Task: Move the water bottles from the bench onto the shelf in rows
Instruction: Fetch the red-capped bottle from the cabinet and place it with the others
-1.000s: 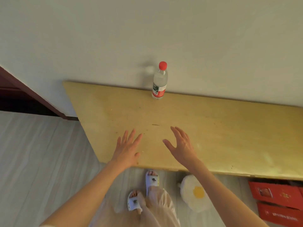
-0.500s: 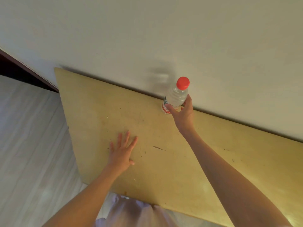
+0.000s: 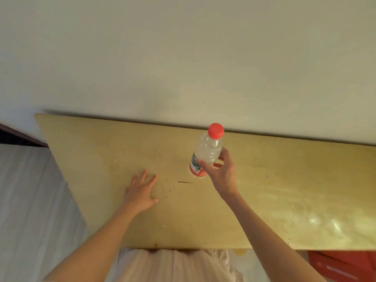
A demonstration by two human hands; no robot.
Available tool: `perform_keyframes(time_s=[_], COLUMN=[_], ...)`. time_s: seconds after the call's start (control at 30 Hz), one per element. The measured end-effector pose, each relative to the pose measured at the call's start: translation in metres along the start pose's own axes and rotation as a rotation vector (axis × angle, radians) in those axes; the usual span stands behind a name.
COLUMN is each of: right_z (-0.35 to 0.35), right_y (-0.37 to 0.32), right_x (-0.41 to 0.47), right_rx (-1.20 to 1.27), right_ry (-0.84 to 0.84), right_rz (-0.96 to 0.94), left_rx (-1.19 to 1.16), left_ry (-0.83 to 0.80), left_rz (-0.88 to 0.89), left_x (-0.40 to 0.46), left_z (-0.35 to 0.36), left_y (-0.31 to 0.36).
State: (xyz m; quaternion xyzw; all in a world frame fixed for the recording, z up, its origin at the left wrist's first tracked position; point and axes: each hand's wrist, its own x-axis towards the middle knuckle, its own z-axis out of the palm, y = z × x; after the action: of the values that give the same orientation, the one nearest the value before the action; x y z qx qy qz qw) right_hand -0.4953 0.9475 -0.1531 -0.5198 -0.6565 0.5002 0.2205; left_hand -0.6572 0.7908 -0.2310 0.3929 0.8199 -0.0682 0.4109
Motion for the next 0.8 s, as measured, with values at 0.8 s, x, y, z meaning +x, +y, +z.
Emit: perform_keyframes(time_s=[0.8], right_z=[-0.096], right_y=[0.102], right_x=[-0.623], right_rx=[0.339], right_ry=[1.255], right_rz=[0.402], left_rx=[0.543], left_ry=[-0.017], left_rz=[1.672], left_x=[-0.333], left_z=[0.162], left_y=[0.143])
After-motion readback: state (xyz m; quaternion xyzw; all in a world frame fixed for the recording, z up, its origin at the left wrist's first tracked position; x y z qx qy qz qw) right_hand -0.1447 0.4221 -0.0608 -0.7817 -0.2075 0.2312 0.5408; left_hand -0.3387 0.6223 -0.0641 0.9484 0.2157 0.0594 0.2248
